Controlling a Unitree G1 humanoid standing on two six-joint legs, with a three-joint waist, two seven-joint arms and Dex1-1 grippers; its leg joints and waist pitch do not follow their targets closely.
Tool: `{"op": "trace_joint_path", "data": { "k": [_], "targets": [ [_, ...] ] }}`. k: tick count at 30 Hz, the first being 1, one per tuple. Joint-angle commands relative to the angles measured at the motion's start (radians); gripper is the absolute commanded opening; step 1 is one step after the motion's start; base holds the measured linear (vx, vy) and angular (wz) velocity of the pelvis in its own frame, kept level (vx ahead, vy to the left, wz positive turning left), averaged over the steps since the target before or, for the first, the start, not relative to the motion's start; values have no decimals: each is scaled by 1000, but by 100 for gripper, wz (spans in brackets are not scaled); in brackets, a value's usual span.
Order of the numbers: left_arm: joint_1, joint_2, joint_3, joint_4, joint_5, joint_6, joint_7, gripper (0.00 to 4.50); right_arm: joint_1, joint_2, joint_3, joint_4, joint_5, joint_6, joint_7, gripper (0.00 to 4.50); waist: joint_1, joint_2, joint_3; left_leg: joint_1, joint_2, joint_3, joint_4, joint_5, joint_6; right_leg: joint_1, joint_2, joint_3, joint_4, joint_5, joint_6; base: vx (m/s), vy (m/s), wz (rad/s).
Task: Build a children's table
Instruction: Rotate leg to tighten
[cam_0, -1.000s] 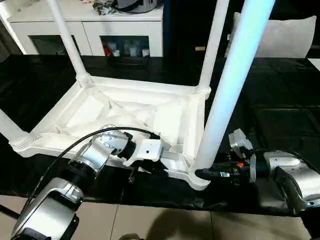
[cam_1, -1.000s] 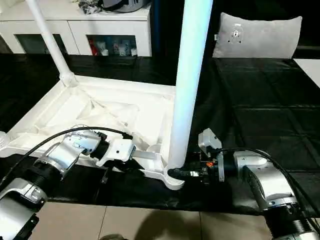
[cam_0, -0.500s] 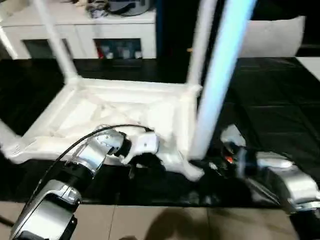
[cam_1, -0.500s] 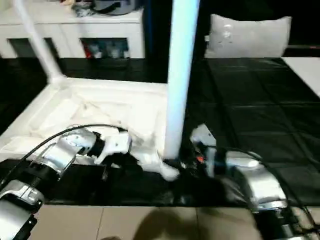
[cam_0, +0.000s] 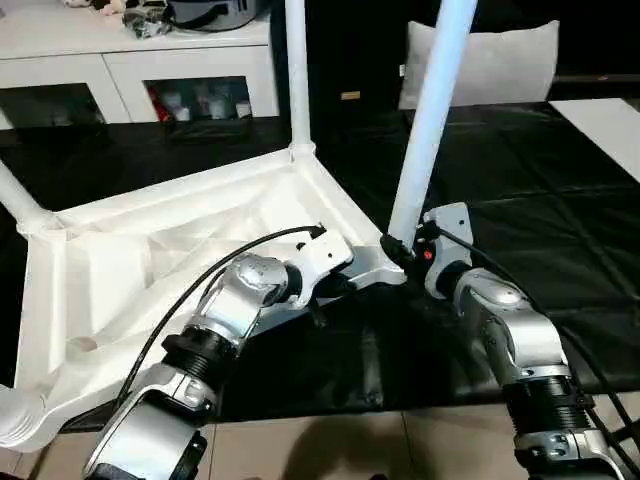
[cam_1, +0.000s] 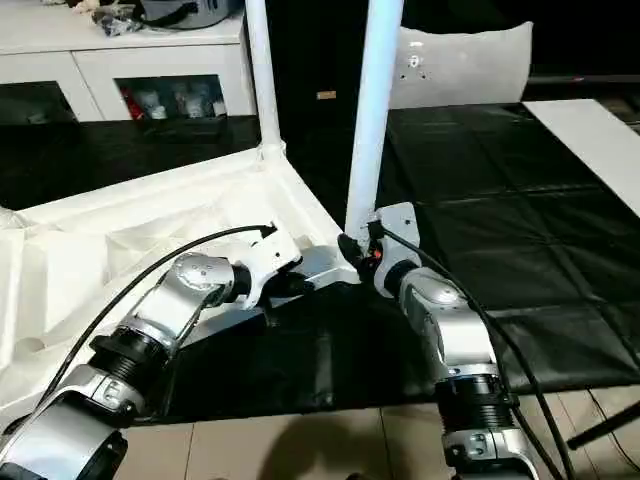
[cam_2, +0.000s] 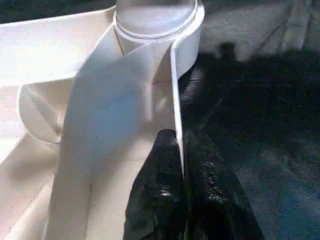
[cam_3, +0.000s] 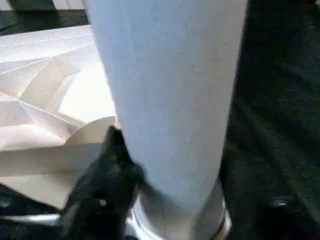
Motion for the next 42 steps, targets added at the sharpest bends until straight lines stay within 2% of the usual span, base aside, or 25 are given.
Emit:
{"op": "trace_joint_path", "data": {
  "k": [1,3,4,5,6,9,13,15,16,19,22,25,27,28,30,31,35,36,37,39,41,42],
  "targets": [
    [-9,3,-42,-26,12,-26,-38,0,8,5,18,-15,8,-9,32,284,13,-11,-70,-10,66,-32,-56,-30,113,63,-106,81,-55,-182,-89,0,0,0],
    [-8,9,-43,-27,18,-28,-38,0,13,3,17,-20,9,-21,39,307,21,-10,-71,-10,67,-31,-53,3,129,60,-106,82,-46,-141,-101,0,0,0],
    [-11,22,-41,-17,24,-40,-40,0,26,-9,22,-31,9,-34,59,317,27,-3,-71,-8,67,-30,-52,3,130,59,-106,80,-48,-144,-101,0,0,0],
    [-13,29,-41,-11,26,-45,-40,0,35,-18,25,-37,9,-41,70,329,29,-6,-72,-9,67,-30,-51,5,132,62,-106,80,-48,-142,-98,0,0,0],
    [-15,39,-42,-2,27,-56,-44,0,46,-32,30,-44,11,-54,90,342,32,-5,-71,-10,67,-31,-52,0,136,62,-105,80,-48,-143,-94,0,0,0],
    [-17,56,-40,12,27,-70,-50,0,67,-62,31,-60,22,-70,131,356,33,-2,-67,-7,68,-30,-56,-44,122,61,-103,77,-58,-210,-78,0,0,0],
    [-26,88,-46,45,27,-121,-78,0,92,-125,25,-83,45,-91,231,400,33,-6,-61,-2,67,-29,-60,-112,102,59,-102,75,-71,-294,-53,0,0,0],
    [-30,103,-50,61,27,-152,-102,0,102,-163,21,-91,57,-93,284,418,31,-5,-60,0,67,-30,-61,-122,94,58,-102,75,-73,-313,-51,0,0,0],
    [-33,114,-55,72,27,-169,-116,0,107,-189,20,-94,65,-96,319,430,32,-9,-59,-1,62,-28,-60,-133,97,60,-100,75,-77,-332,-38,0,0,0],
    [-40,147,-80,102,39,-229,-168,0,117,-263,21,-86,68,-120,410,448,34,-11,-60,-2,61,-28,-59,-124,104,60,-99,74,-78,-342,-24,0,0,0],
    [-42,172,-103,123,33,-316,-245,0,119,-325,34,-89,79,-141,515,448,37,-13,-61,-5,59,-27,-57,-114,115,61,-97,72,-77,-342,-18,0,0,0],
    [-39,190,-124,125,35,-375,-296,0,120,-360,53,-95,91,-142,584,448,42,-12,-63,-5,64,-28,-56,-98,120,58,-97,71,-73,-320,-29,0,0,0],
    [-37,203,-142,128,36,-420,-341,0,119,-383,67,-98,100,-135,632,448,52,-12,-64,-3,66,-27,-55,-94,127,57,-98,72,-70,-311,-39,0,0,0],
    [-35,213,-155,127,32,-450,-376,0,117,-397,80,-96,101,-138,666,448,63,-11,-66,-1,71,-26,-55,-86,130,55,-100,76,-66,-292,-48,0,0,0],
    [-32,217,-160,125,28,-465,-393,0,117,-403,86,-95,100,-139,679,448,71,-12,-66,1,76,-27,-57,-82,125,54,-101,77,-62,-277,-57,0,0,0],
    [-24,221,-168,111,11,-488,-437,0,116,-414,100,-95,105,-141,717,448,79,-18,-66,2,75,-26,-57,-83,122,55,-104,78,-60,-282,-60,0,0,0],
    [-7,222,-178,76,-21,-513,-506,0,117,-416,120,-96,124,-141,781,448,90,-16,-67,2,79,-26,-59,-80,119,55,-107,80,-57,-275,-69,0,0,0],
    [-3,226,-185,69,-25,-522,-528,0,120,-418,130,-102,144,-124,819,432,91,-21,-67,2,79,-25,-58,-81,120,54,-107,80,-57,-276,-70,0,0,0],
    [-3,227,-187,70,-24,-525,-533,0,121,-419,133,-103,149,-121,829,415,97,-18,-66,3,79,-24,-58,-83,119,54,-107,81,-59,-291,-67,0,0,0],
    [-4,230,-192,71,-20,-530,-539,0,123,-422,139,-107,148,-124,833,412,105,-20,-65,4,78,-23,-59,-84,112,53,-107,81,-61,-308,-58,0,0,0],
    [-2,235,-198,71,-18,-550,-555,0,126,-426,153,-115,165,-100,866,402,107,-20,-65,5,79,-25,-61,-83,108,54,-107,80,-62,-318,-50,0,0,0],
    [0,236,-198,70,-20,-553,-560,0,128,-426,156,-118,169,-96,875,378,106,-19,-65,4,78,-24,-60,-84,108,54,-107,81,-62,-317,-49,0,0,0]
  ]
}}
